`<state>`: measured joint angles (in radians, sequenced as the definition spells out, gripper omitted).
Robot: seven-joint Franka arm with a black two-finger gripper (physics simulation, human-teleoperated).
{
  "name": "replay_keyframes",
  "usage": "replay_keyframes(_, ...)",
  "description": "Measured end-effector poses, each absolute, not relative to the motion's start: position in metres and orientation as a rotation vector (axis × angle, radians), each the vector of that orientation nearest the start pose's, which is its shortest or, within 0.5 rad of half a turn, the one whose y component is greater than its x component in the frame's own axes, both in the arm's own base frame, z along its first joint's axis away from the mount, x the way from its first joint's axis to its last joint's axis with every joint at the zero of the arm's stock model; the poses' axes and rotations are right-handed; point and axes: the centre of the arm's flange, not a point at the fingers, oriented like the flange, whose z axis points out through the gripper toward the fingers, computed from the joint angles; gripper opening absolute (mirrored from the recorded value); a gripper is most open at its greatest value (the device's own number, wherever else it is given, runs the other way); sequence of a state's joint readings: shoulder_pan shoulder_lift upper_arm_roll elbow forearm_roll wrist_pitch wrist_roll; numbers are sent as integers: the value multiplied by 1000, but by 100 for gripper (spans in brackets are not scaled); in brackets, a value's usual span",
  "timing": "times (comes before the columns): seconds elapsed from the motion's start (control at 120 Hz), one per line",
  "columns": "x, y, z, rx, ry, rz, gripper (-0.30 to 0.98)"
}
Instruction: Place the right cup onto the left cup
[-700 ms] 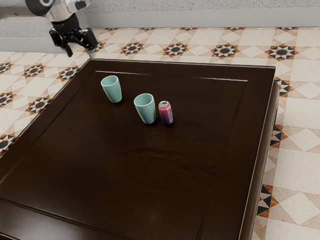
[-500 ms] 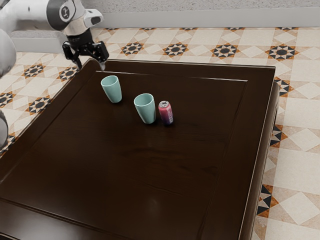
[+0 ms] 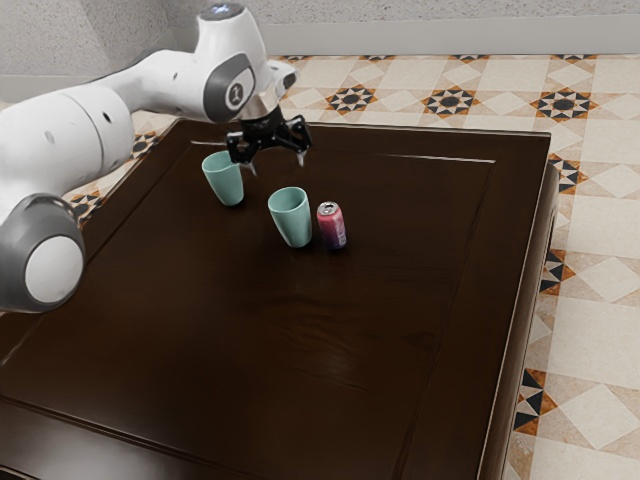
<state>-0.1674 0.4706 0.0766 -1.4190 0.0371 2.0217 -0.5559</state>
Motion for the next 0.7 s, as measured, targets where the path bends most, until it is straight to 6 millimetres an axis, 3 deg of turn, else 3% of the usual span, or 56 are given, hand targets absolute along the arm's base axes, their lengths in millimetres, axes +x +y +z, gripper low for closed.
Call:
replay_keyframes(0.1, 720, -78, 413, -3006, -802, -225, 67)
replay_keyframes(0.2, 723, -72, 384, -2954, -996, -179, 67)
replay_keyframes(0.4, 721, -100, 377, -2871, -1318, -148, 67)
replay_keyframes(0.5, 723, -96, 355, -2791, -1462, -109, 67)
replay_keyframes(0.575, 724, -92, 345, -2734, -1558, -93, 51)
replay_keyframes(0.7, 724, -87, 345, -2658, -1697, -88, 20)
